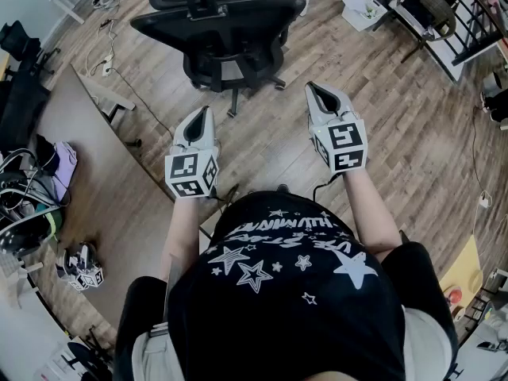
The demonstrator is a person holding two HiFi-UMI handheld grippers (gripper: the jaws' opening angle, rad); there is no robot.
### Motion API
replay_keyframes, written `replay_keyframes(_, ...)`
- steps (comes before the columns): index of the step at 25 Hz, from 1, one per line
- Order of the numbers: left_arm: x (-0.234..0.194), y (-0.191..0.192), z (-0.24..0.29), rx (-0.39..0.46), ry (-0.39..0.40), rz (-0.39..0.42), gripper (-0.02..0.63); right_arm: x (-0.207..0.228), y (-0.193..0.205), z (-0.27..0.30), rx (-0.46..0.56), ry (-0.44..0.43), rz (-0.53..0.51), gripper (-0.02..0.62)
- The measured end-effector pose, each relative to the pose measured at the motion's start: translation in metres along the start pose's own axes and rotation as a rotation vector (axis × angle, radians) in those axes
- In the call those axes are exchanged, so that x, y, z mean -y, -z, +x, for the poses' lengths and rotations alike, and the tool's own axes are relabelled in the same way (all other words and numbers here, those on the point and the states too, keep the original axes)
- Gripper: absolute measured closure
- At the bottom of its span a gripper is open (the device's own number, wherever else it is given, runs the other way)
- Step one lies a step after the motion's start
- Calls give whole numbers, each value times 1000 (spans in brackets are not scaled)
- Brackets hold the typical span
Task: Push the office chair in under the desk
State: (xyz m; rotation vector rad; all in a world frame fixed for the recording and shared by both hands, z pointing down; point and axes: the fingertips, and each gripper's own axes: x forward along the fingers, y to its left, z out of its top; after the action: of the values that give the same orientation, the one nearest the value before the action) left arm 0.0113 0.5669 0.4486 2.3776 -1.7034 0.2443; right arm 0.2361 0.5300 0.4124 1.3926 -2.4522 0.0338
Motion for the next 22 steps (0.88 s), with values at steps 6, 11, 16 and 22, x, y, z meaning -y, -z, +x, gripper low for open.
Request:
replay_keyframes(6, 0, 4, -3, -10, 4, 3, 604, -4, 4, -3, -9, 1, 7, 594)
replay_keyframes(11, -4, 12, -13, -19, -2, -8, 604, -13, 5, -5, -17, -4, 0, 594)
replay_keyframes(16, -10, 17, -23, -27, -12, -18, 604, -19, 3, -5, -20, -4, 2, 594)
replay_keyframes(22, -25, 26, -39, -36, -22, -26, 604, -35, 6, 0, -36, 0, 2, 594)
